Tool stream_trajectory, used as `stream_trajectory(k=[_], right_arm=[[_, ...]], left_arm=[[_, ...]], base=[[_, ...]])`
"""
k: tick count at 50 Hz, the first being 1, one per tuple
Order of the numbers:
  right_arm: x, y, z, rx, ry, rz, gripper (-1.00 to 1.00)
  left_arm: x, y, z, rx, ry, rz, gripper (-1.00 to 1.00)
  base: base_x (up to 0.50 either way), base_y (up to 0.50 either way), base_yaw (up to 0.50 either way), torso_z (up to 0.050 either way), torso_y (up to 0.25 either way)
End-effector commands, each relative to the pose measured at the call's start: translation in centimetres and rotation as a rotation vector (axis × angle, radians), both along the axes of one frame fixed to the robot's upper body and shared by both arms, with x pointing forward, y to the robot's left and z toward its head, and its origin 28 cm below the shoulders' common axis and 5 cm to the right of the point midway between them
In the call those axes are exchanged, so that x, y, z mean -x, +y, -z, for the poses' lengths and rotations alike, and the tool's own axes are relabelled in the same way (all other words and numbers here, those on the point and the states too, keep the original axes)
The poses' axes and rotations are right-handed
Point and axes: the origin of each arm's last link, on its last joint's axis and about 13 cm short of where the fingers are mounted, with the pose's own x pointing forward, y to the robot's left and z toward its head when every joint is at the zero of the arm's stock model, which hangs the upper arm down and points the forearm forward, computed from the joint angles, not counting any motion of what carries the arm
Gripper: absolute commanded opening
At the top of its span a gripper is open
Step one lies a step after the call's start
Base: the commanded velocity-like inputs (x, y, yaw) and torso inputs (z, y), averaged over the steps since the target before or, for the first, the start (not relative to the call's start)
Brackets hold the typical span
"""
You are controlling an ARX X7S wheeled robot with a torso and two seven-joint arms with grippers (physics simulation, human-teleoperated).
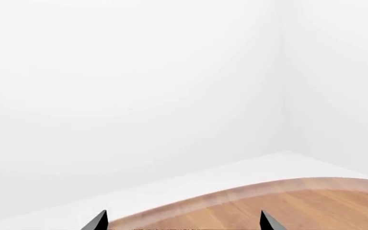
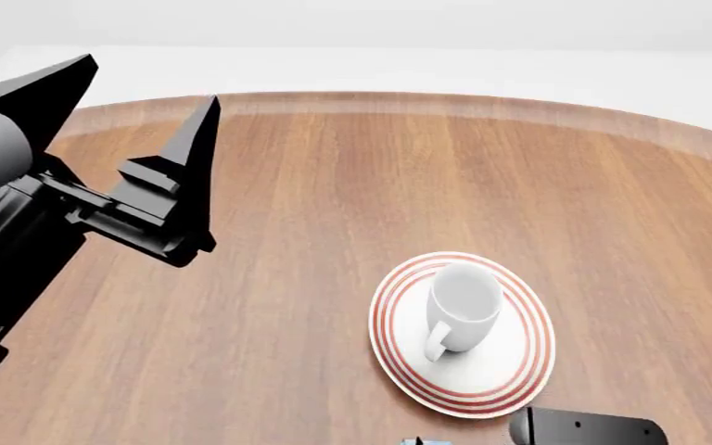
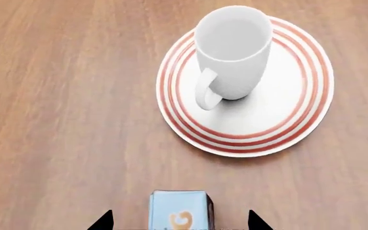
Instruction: Pick up the white mug and put it on the plate, and put the chocolate pudding to the right of the plate.
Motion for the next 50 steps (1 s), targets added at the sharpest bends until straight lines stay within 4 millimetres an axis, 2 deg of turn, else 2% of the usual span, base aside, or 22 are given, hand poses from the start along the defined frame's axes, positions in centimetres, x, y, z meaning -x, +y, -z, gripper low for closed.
stream_trajectory(k=[1,50], right_arm=[[-0.5,-0.1,0.4,-0.025,-0.016,0.018,1.00],[-1.0,0.1,2.2,-0.004,0.035,-0.015,1.00]], left_arm=[[-0.3,-0.2,-0.2,0.005,-0.027,0.023,1.00],[-0.6,-0.1,0.3,0.019,-0.012,0.016,1.00]], base=[[0.00,0.00,0.00,0.000,0.000],[0.00,0.00,0.00,0.000,0.000]])
